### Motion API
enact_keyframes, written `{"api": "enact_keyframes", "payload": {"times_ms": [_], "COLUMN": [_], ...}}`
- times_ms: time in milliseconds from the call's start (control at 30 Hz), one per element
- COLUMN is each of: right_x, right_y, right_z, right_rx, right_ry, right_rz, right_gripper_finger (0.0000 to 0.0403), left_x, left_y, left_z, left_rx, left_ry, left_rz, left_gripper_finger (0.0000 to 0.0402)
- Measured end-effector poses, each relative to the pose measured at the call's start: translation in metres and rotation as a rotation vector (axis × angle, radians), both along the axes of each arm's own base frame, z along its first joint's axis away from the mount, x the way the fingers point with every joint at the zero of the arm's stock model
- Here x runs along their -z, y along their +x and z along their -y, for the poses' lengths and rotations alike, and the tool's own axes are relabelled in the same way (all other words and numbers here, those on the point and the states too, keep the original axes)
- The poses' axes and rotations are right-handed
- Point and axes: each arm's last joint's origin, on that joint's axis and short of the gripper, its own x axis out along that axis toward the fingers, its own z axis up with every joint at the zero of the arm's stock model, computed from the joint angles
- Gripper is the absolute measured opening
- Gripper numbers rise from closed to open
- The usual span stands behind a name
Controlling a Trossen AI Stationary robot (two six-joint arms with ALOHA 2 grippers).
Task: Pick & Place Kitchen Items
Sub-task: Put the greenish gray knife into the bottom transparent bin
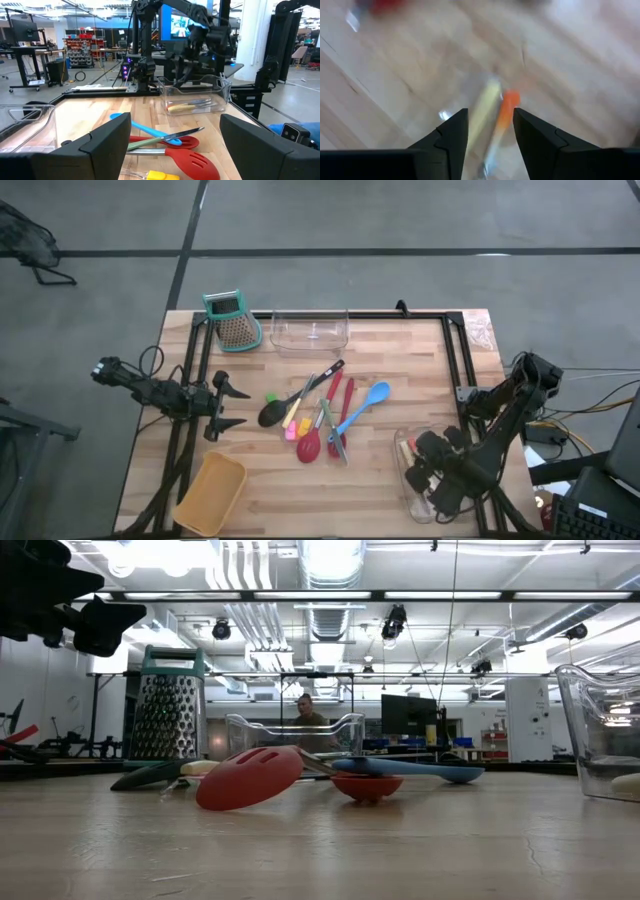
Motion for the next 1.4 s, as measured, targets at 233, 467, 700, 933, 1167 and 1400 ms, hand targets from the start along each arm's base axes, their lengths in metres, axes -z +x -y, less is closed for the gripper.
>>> {"api": "enact_keyframes", "payload": {"times_ms": [233,467,700,933,1167,1400], "right_x": [-0.028,-0.037,-0.042,-0.019,0.012,0.036], "right_y": [0.040,0.084,0.129,0.167,0.189,0.204], "right_z": [0.021,0.051,0.082,0.109,0.126,0.132], "right_rx": [-0.030,-0.053,-0.104,-0.133,-0.100,-0.102], "right_ry": [-0.047,-0.025,-0.030,0.038,0.046,0.056], "right_rz": [0.066,0.142,0.294,0.291,0.193,0.130], "right_gripper_finger": [0.0151,0.0126,0.0110,0.0130,0.0172,0.0195], "left_x": [0.000,0.000,0.000,0.000,0.000,0.000], "left_y": [0.000,0.000,0.000,0.000,0.000,0.000], "left_z": [0.000,0.000,0.000,0.000,0.000,0.000], "left_rx": [0.000,0.000,0.000,0.000,-0.002,-0.002], "left_ry": [0.000,0.000,0.000,0.001,0.001,0.001], "left_rz": [0.000,0.000,0.000,-0.001,-0.001,-0.002], "left_gripper_finger": [0.0312,0.0312,0.0312,0.0312,0.0312,0.0312]}}
